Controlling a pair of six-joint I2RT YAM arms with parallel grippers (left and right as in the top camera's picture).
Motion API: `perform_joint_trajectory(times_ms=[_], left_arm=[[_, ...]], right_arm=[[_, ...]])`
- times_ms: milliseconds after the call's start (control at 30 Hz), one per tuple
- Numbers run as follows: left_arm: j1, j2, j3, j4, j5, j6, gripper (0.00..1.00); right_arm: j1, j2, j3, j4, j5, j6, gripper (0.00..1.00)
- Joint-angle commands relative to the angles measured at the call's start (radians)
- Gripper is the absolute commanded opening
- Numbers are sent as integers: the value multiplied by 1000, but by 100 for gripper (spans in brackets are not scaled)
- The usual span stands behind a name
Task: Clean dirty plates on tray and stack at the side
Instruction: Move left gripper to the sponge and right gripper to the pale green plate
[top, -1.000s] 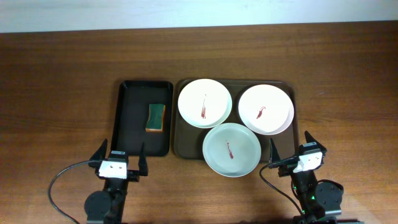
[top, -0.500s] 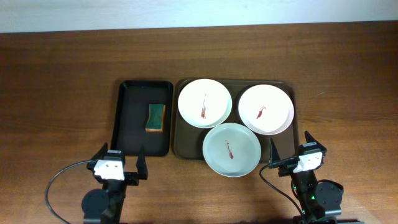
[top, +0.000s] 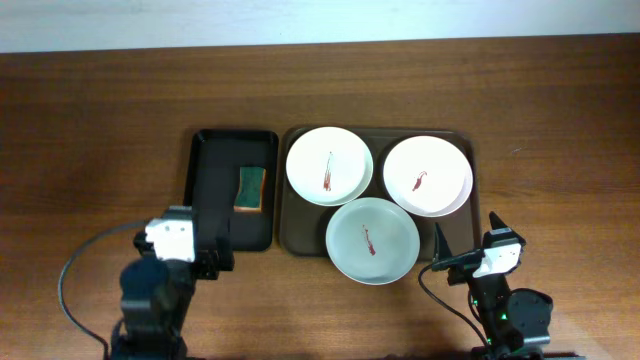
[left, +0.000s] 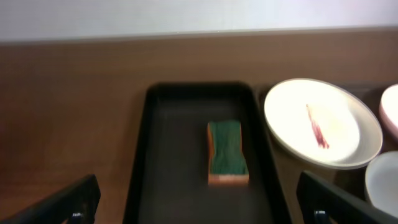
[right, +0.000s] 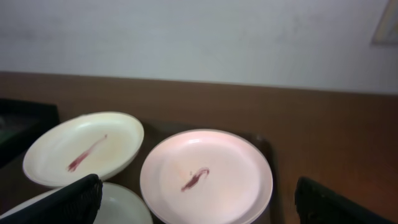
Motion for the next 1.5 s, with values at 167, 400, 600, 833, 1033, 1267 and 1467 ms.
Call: perform_joint_trajectory(times_ms=[167, 400, 600, 833, 1033, 1267, 1467], left_arm=[[5, 319, 254, -106, 34, -10, 99], [5, 489, 420, -180, 66, -10, 99], [5, 588, 559, -347, 74, -10, 99], [5, 592, 564, -501, 98, -10, 99], [5, 604, 564, -414, 118, -10, 99], [5, 770, 564, -242, 118, -10, 100], [-26, 976, 564, -183, 114, 2, 94]], right_arm=[[6, 32, 201, -256, -3, 166, 99], [6, 215, 400, -406, -8, 172, 99], [6, 478, 616, -568, -49, 171, 99], [6, 792, 871, -781, -50, 100, 99], [6, 930, 909, -782, -115, 100, 99], [6, 1023, 909, -781, -137, 100, 99], [6, 1102, 909, -780, -135, 99, 96]])
